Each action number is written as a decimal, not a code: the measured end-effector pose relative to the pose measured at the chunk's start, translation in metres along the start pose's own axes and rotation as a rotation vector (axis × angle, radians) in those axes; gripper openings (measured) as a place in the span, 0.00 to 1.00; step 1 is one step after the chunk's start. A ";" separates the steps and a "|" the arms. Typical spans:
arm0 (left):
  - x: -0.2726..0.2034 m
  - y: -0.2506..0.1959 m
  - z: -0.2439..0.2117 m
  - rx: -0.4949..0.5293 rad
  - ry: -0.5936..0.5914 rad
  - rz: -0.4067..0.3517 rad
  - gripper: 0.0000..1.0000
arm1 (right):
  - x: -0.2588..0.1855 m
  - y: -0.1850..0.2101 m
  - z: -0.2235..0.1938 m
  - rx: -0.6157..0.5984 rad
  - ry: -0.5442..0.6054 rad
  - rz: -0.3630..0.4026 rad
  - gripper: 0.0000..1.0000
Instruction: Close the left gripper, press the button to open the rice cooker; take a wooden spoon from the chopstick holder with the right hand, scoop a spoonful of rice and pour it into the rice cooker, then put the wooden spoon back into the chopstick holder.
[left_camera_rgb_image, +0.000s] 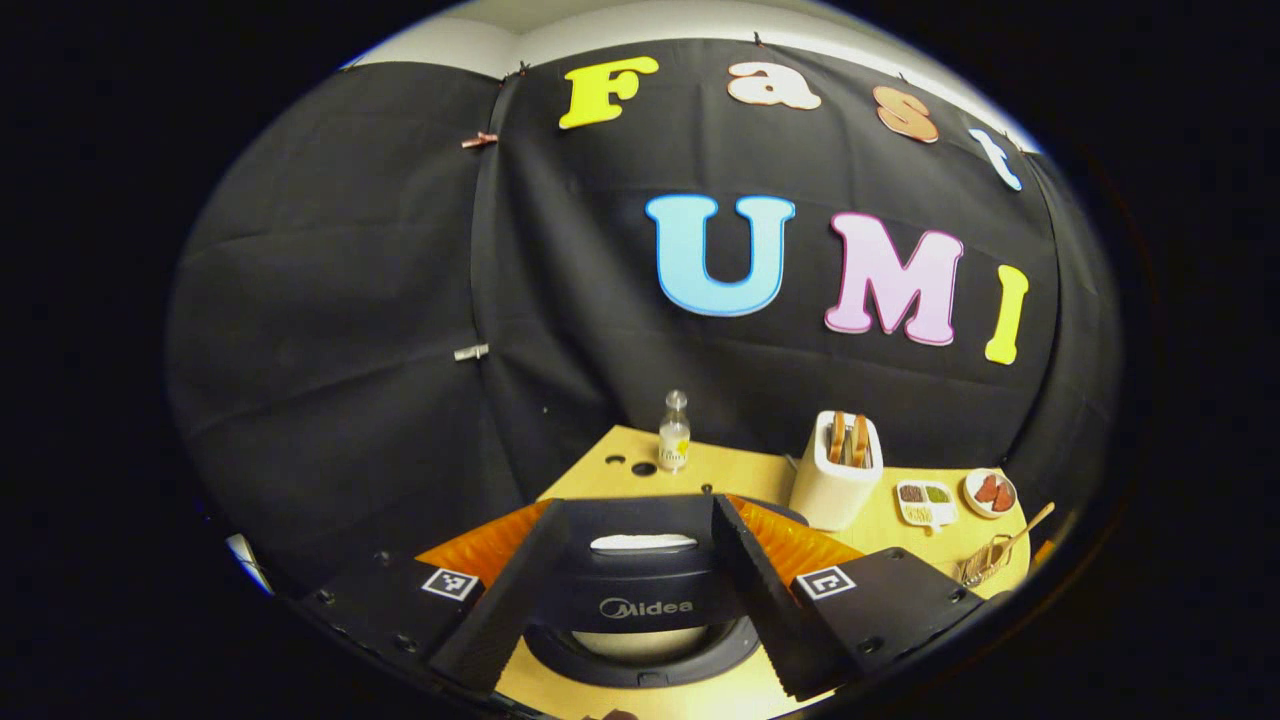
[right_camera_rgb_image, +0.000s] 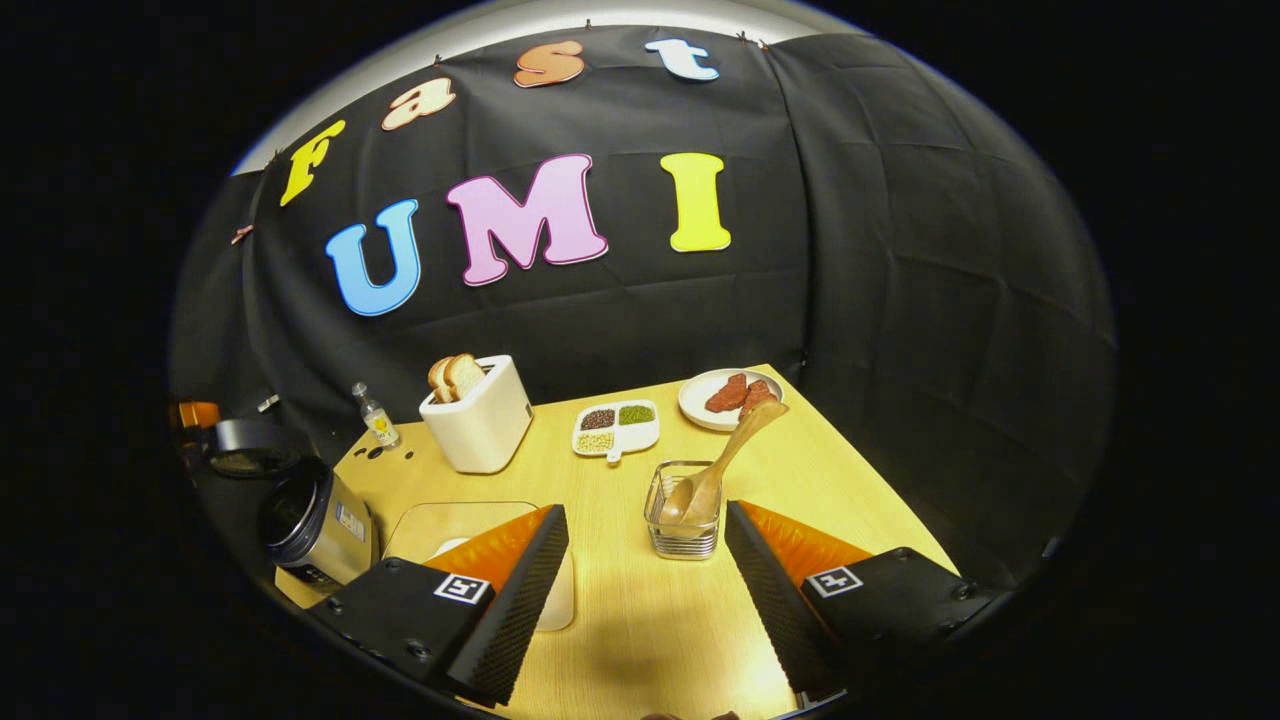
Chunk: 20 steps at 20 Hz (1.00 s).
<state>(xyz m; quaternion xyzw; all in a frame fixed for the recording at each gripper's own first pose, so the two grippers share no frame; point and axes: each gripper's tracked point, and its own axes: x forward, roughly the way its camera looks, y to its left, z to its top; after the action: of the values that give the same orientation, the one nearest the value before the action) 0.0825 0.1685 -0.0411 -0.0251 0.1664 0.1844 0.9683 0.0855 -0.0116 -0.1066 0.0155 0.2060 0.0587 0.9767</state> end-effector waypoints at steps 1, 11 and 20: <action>-0.002 -0.002 -0.016 0.002 0.023 0.001 1.00 | -0.001 0.000 -0.002 -0.001 0.007 0.003 0.99; 0.000 -0.007 -0.111 0.019 0.090 0.019 1.00 | -0.010 -0.016 -0.020 0.026 0.050 0.011 0.99; 0.002 -0.008 -0.131 0.025 0.085 0.028 1.00 | -0.008 -0.032 -0.025 0.029 0.064 0.056 0.99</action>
<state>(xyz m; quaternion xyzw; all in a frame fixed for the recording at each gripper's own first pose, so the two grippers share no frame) 0.0464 0.1475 -0.1654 -0.0184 0.2103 0.1945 0.9579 0.0713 -0.0446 -0.1283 0.0334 0.2374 0.0836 0.9672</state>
